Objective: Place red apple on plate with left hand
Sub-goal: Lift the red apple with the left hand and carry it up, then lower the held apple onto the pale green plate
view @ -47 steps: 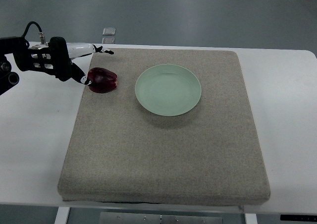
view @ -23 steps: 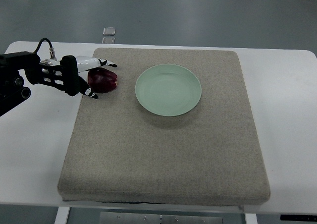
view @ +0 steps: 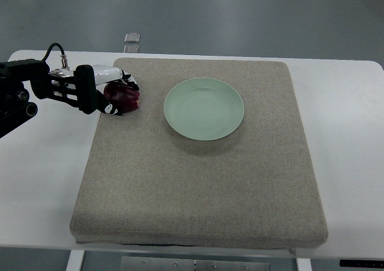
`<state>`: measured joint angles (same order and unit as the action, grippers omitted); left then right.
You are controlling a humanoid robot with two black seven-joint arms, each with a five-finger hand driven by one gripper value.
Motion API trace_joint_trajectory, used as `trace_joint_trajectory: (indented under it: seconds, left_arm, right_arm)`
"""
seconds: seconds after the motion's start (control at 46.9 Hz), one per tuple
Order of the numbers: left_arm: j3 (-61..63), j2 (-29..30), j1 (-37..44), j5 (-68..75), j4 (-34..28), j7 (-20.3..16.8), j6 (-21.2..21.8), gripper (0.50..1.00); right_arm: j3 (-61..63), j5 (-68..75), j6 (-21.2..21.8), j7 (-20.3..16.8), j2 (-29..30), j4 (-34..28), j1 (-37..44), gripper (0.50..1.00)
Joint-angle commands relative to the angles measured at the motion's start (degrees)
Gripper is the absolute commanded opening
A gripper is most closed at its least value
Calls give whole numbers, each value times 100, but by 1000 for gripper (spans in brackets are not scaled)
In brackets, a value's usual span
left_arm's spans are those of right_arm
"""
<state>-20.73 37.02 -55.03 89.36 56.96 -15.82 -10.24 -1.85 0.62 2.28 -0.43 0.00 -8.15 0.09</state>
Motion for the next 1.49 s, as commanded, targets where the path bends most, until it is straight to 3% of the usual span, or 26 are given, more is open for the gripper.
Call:
trace_joint_trajectory:
  seconds: [0.0,0.405,0.875,1.302,1.473]
  left_arm:
    - [-1,25,-87,2,-9,0,-21,500]
    - [-54,288,-912,-94,26,18,-74,500]
    - [-89,209,-2222,-797,35,62,-601,500]
    - [8,-1161,-2205,-815,-18,141,-505,500]
    - [411,-1425,-2100,-762,-62,194,-321,500]
  right_arm:
    - [0,0,0,-1,0,6,0,930]
    - [0,0,0,-1,0,6,0,932]
    - [0,0,0,-1,0,6,0,930]
    - [0,0,0,8,0,6,0,932]
    - [0,0,0,-1,0,6,0,932]
